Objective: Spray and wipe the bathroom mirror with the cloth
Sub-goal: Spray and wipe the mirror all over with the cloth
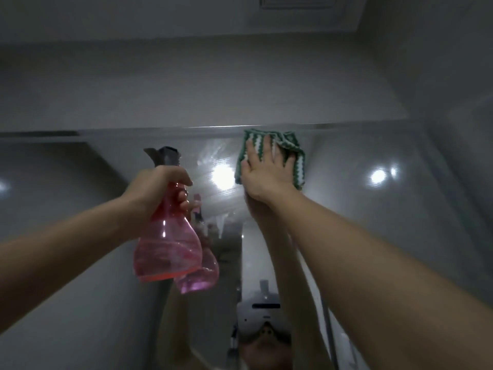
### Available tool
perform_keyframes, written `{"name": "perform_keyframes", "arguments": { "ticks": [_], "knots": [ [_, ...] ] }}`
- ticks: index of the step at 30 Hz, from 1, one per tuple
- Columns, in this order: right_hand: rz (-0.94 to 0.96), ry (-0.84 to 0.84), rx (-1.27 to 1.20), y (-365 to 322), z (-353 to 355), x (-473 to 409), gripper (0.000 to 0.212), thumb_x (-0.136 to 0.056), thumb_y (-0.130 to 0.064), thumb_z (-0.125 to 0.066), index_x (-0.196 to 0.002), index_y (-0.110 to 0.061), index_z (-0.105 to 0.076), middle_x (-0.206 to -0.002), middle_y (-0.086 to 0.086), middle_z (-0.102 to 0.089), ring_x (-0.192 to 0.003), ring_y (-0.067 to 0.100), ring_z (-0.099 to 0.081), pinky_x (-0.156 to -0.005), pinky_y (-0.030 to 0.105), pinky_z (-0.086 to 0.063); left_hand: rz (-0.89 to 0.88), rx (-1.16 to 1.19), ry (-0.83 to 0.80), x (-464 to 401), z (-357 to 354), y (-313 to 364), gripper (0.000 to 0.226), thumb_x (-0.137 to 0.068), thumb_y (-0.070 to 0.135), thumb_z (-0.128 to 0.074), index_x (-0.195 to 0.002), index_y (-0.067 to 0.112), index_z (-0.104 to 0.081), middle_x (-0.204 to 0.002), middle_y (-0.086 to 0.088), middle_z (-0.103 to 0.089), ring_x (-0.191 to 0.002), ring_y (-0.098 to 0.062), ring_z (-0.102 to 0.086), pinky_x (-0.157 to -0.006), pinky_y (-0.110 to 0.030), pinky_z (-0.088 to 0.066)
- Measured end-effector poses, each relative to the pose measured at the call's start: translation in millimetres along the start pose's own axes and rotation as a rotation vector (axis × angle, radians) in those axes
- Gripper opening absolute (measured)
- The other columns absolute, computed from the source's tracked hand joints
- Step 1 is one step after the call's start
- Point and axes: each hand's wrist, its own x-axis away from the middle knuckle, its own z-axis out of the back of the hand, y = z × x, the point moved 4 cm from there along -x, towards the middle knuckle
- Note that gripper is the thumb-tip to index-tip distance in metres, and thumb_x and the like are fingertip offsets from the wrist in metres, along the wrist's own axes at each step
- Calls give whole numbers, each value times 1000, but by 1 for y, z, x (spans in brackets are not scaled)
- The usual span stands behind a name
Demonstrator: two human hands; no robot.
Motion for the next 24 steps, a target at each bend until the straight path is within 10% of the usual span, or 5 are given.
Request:
{"name": "perform_keyframes", "arguments": {
  "ticks": [12,24],
  "knots": [
    [286,-23,85,-103,-29,-9,53,-103,-43,-13,-153,-33,3,-159,3,15,-147,30,-1,-114,51,10,-51,-57,113,-13,59,9,2,-82,3,-51,-84,2,-52,-35,-2,-39,-28,-14,-39,-36,-15,-38],
    [83,55,49,78,37,-46,54,-101,-49,-19,-152,-38,-5,-161,-2,8,-148,22,1,-115,50,4,-49,-21,105,-26,-21,11,10,-81,5,-51,-71,6,-50,-36,0,-42,-29,-12,-40,-38,-12,-37]
  ]
}}
